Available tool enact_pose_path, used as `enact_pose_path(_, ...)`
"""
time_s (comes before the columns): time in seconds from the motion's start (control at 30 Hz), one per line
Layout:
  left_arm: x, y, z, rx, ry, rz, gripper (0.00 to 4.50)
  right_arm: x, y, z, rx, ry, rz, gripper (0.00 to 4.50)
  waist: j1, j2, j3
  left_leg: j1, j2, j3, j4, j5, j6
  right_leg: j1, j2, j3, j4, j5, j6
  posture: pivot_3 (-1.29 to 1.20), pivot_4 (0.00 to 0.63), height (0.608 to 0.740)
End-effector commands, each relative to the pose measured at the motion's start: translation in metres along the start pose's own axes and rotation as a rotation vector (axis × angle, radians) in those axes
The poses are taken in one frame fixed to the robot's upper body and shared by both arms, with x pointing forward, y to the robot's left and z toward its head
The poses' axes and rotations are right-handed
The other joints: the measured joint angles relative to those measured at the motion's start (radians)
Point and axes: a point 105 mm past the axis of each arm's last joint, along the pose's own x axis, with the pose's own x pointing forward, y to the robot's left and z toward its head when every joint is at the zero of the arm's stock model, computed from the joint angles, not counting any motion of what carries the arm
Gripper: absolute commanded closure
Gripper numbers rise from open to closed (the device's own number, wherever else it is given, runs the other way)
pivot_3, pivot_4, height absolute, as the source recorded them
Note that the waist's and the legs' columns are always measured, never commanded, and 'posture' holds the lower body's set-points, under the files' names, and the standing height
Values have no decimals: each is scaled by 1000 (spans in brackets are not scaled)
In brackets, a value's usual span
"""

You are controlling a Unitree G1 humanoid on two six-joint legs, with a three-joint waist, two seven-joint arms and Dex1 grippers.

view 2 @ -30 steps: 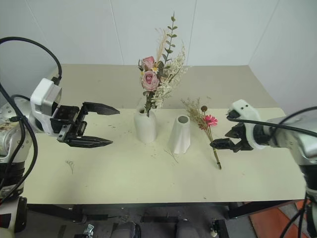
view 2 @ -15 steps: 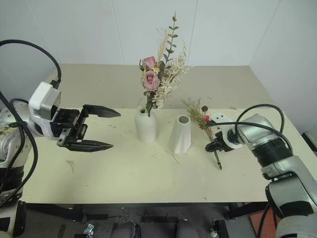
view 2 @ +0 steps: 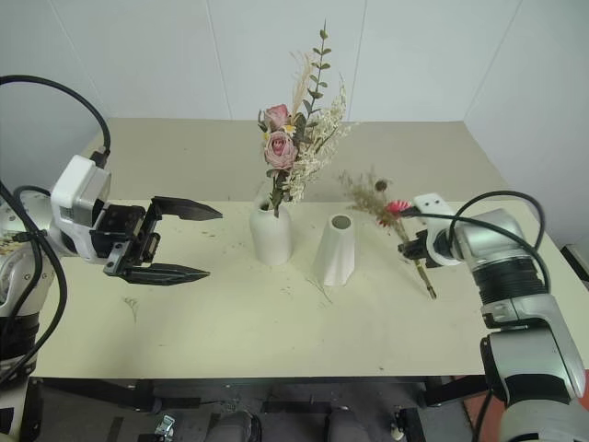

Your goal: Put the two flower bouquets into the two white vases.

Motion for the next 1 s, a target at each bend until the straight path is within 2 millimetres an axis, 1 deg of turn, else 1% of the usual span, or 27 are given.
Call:
enact_pose_path(0.03, -4, 2, 6, 19, -16, 7, 0, -33, -14, 34, 111, -290, -68, 4475, 1, 0, 0, 0, 0, 0, 0, 0, 0, 0, 0, 0, 0, 0, 0, 0, 150, 740)
enact_pose_path(0.13, -6, 6, 3, -11, -25, 22, 0, -62, -16, 57, 165, -604, -150, 4475, 1, 0, 0, 0, 0, 0, -1, 0, 0, 0, 0, 0, 0, 0, 0, 0, 150, 740)
enact_pose_path(0.17, -6, 8, 2, -16, -23, 26, 0, -73, -13, 63, 209, -703, -139, 4475, -1, 0, 0, 0, 0, 0, -1, 0, 0, 0, 0, 0, 1, 0, 0, 0, 150, 740)
enact_pose_path(0.2, -6, 9, 1, -20, -22, 29, 0, -81, -9, 66, 211, -774, -138, 4475, -3, 0, 0, 0, 0, 0, -1, 0, 0, 0, 0, 0, 1, 0, 0, 0, 150, 740)
enact_pose_path(0.27, -6, 10, -1, -27, -22, 32, 0, -93, 4, 71, 175, -876, -119, 4475, -3, 0, 0, 0, 0, 0, -1, 0, 0, -1, 0, 0, 1, 0, 0, 0, 150, 740)
enact_pose_path(0.33, -7, 12, -2, -31, -19, 31, 0, -105, 22, 78, 155, -975, -49, 4475, -5, 1, 0, 0, 0, 0, -1, 0, 0, -1, 0, 0, 1, 0, 0, 0, 150, 740)
enact_pose_path(0.4, -6, 13, -3, -33, -17, 31, 0, -116, 47, 85, 132, -1043, 69, 4475, -8, 1, 0, 1, 0, 0, -1, 0, 0, -1, 0, 1, 2, 0, 0, 0, 150, 740)
enact_pose_path(0.43, -6, 14, -3, -33, -16, 31, 0, -120, 63, 85, 102, -1064, 127, 4475, -8, 1, 0, 1, 0, 0, -1, 0, 0, -1, 0, 1, 2, 0, 0, 0, 150, 740)
enact_pose_path(0.6, -5, 15, -3, -32, -15, 25, 0, -127, 113, 80, 9, -1101, 285, 4475, -6, 1, 0, 1, 0, 0, -1, 0, 0, 0, 1, 0, 2, 0, 0, 0, 150, 740)
enact_pose_path(0.63, -5, 16, -3, -31, -14, 24, 0, -127, 119, 79, 1, -1104, 302, 4475, -6, 1, 0, 1, 0, 0, -1, 0, 0, 0, 1, 0, 2, 0, 0, 0, 150, 740)
enact_pose_path(0.8, -4, 16, -3, -27, -15, 20, 0, -122, 130, 78, -18, -1103, 331, 4475, -5, 1, 0, 1, 0, 0, -1, 0, 0, 0, 0, 0, 2, 0, 0, 0, 150, 740)
enact_pose_path(0.9, -4, 16, -3, -26, -13, 19, 0, -125, 138, 79, -40, -1126, 361, 4475, -5, 1, 0, 1, 0, 0, -1, 0, 0, 0, 0, 0, 2, 0, -1, 0, 150, 740)
enact_pose_path(1.0, -4, 17, -3, -26, -12, 17, 0, -127, 140, 80, -44, -1136, 369, 4475, -5, 1, 0, 1, 0, 0, -1, 0, 0, 0, 1, 0, 2, 0, -1, 0, 150, 740)
